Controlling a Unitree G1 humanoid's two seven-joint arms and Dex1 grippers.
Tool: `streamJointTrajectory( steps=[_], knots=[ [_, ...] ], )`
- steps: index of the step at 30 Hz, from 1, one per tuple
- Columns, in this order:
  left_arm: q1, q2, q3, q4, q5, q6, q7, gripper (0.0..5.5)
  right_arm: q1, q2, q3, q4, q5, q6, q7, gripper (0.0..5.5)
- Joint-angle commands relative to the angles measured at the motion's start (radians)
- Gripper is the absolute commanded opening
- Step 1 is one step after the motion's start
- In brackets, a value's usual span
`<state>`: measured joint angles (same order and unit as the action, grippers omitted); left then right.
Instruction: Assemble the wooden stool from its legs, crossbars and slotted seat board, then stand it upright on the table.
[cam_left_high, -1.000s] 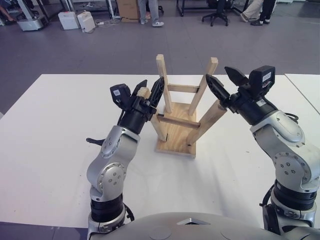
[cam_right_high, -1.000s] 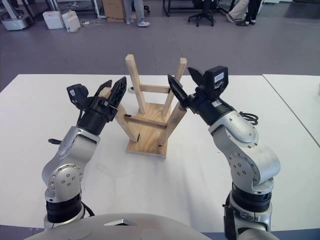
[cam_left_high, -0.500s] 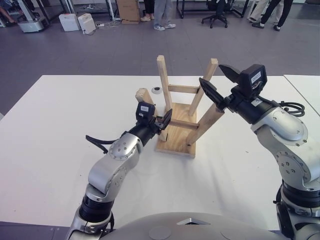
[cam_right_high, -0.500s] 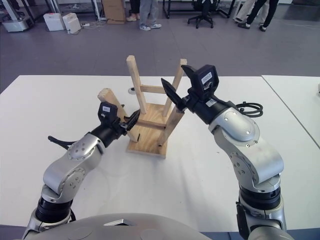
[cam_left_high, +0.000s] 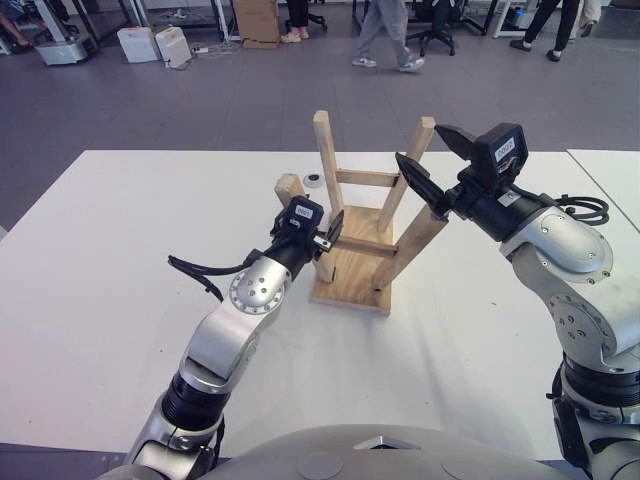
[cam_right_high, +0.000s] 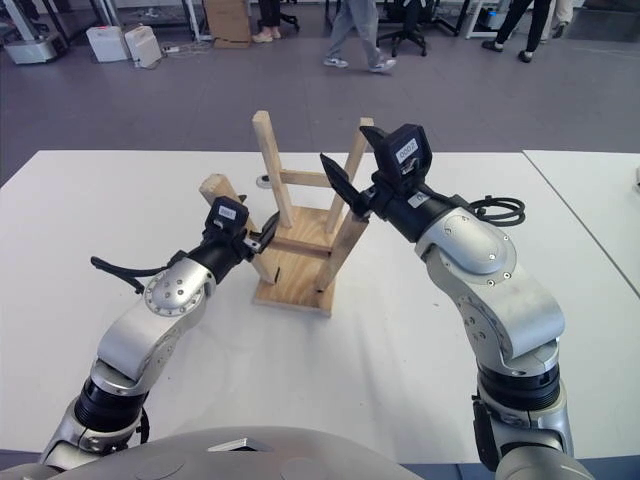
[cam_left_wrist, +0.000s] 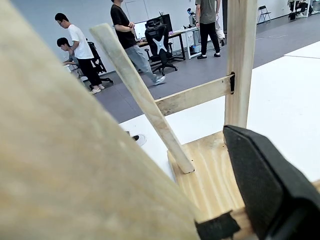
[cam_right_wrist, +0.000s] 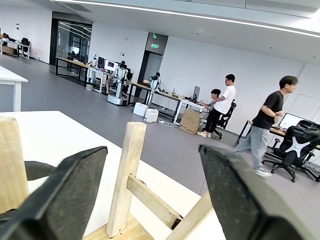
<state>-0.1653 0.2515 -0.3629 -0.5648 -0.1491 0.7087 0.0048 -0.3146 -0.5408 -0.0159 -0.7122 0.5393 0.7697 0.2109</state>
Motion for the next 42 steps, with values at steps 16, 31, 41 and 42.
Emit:
streamJointTrajectory(
  steps=[16, 31, 41, 42],
  knots=[
    [0.184, 0.051, 0.266, -0.194, -0.312, -0.021, -0.305, 3.40, -0.065, -0.110, -0.010, 0.127, -0.064, 0.004, 0.143, 3.40],
    [-0.066, 0.291, 0.707, -0.134, -0.836, 0.043, -0.447, 3.40, -0.287, -0.069, -0.077, 0.148, -0.012, 0.041, 0.151, 3.40],
    [-0.613, 0.381, 0.574, 0.340, -0.998, 0.091, -0.498, 3.40, -0.325, 0.022, -0.196, 0.126, 0.198, 0.130, 0.112, 3.40],
    [-0.573, 0.377, 0.543, 0.336, -0.981, 0.097, -0.533, 3.40, -0.318, 0.036, -0.219, 0.113, 0.250, 0.159, 0.096, 3.40]
  ],
)
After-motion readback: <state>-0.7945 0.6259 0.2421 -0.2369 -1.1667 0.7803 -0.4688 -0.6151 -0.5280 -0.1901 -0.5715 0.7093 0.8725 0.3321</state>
